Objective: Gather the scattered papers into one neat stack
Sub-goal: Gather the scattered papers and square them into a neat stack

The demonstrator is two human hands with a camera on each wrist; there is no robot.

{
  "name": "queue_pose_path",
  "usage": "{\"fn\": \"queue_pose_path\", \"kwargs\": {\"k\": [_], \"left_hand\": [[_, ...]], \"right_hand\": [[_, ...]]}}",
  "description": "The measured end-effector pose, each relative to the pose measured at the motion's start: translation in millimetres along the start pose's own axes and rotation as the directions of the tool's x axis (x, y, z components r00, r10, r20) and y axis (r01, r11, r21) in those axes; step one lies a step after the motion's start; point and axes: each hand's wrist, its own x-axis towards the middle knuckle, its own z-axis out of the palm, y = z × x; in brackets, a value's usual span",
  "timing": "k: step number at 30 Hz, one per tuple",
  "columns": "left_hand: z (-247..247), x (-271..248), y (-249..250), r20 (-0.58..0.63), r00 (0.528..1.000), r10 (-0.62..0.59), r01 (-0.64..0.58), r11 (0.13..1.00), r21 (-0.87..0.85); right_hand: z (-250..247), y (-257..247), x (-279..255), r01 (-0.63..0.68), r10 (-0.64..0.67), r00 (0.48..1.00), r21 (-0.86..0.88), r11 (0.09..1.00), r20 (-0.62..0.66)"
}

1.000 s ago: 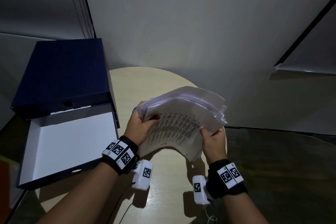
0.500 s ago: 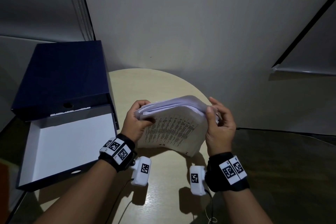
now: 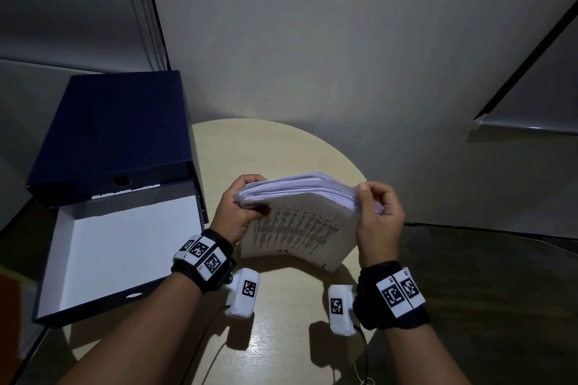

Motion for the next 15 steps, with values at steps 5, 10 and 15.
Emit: {"fn": "queue_pose_path", "kwargs": {"k": [5, 10, 15], "left_hand": [[-2.2, 0.3, -2.7, 0.012, 0.999, -0.035, 0.036, 0.999, -0.011], [-1.7, 2.2, -6.1, 0.013, 0.999, -0.048, 0.048, 0.998, 0.035], [-0.9, 3.6, -8.4, -0.015, 0.999, -0.048, 0.049, 0.993, 0.107]], "right_hand": [[-0.9, 3.5, 0.7, -0.007, 0.007, 1.0, 0.002, 1.0, 0.013], [-3.0, 8.2, -2.7, -0.043, 0.043, 0.998, -0.019, 0.999, 0.046], [-23.0, 25.0, -6.0, -0.104, 0.084, 0.973, 0.08, 0.991, 0.215]]}}
